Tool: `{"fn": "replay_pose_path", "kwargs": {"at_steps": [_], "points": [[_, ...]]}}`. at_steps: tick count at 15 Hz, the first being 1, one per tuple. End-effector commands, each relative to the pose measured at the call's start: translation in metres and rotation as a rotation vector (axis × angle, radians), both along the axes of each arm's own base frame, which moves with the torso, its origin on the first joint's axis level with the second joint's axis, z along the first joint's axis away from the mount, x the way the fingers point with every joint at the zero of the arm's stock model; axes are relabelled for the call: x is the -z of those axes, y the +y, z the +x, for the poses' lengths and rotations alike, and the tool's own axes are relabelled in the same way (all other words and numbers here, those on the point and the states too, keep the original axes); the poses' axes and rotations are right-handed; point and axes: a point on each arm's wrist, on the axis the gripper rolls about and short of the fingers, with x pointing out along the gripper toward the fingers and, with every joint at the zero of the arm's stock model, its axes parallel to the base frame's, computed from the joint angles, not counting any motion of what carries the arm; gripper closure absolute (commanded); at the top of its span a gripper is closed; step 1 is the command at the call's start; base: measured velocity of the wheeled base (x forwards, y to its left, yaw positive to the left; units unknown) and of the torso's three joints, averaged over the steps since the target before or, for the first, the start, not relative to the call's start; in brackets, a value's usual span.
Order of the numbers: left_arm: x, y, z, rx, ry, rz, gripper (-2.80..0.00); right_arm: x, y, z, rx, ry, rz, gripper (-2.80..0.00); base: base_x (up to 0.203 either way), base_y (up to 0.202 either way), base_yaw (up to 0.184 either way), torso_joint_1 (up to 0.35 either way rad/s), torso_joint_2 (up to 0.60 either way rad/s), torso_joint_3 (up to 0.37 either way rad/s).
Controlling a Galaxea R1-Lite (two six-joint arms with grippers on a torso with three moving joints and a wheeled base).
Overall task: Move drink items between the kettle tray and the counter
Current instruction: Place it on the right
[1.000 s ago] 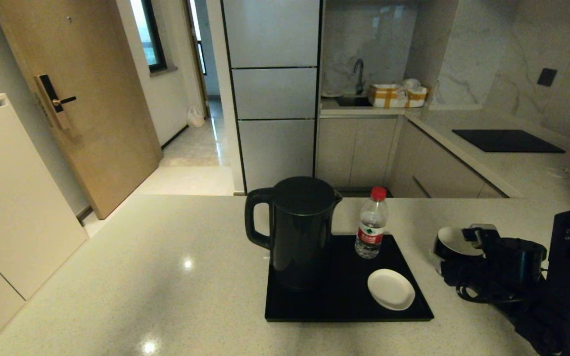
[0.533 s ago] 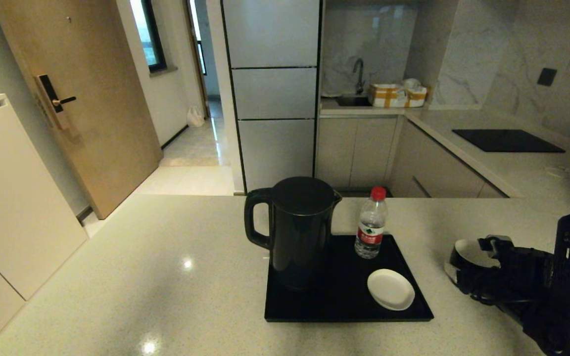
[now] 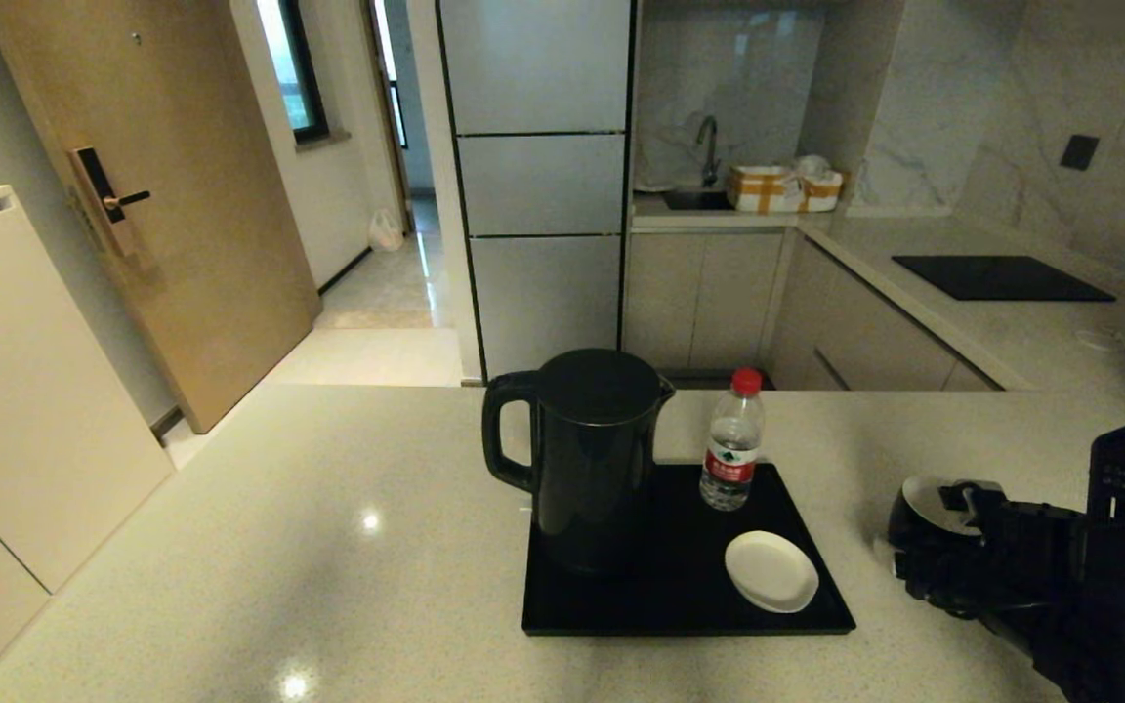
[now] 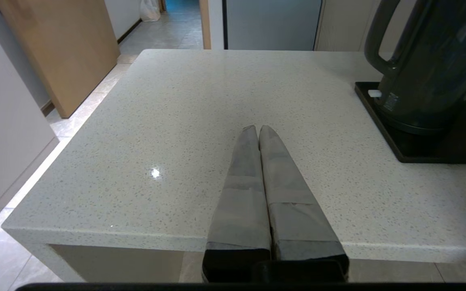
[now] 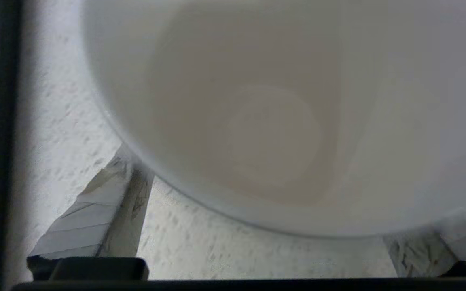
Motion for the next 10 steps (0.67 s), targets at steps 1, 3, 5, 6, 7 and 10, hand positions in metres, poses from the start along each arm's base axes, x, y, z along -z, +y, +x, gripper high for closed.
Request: {"fn": "replay_pose_path", "kwargs": {"at_steps": [1,3,5,6,7,10], "points": [[0.000,0.000,0.000,0.000,0.002,0.000,0.00,-0.009,0.001,-0.007,-0.020,-0.012,0.012,-2.80,0.000,0.000,0.000,0.000,0.00,0.000],[0.000,0.000,0.000,0.000,0.001,-0.001,0.00,-0.019,0.002,-0.021,-0.053,-0.003,0.038,-2.80,0.000,0.000,0.000,0.000,0.00,0.000],[0.000,0.000,0.000,0.000,0.001,-0.001,0.00,-0.023,0.002,-0.036,-0.058,0.027,0.053,-2.80,0.000,0.000,0.000,0.000,0.00,0.000],[0.000,0.000,0.000,0.000,0.002,0.000,0.00,-0.025,0.002,-0.038,-0.060,0.029,0.058,-2.80,0.000,0.000,0.000,0.000,0.00,0.000],[0.000,0.000,0.000,0.000,0.001,0.000,0.00,-0.031,0.001,-0.044,-0.059,0.024,0.061,-2.80,0.000,0.000,0.000,0.000,0.00,0.000],[0.000,0.000,0.000,0.000,0.001,0.000,0.00,-0.053,0.000,-0.068,-0.059,-0.004,0.066,-2.80,0.000,0.000,0.000,0.000,0.00,0.000]]}}
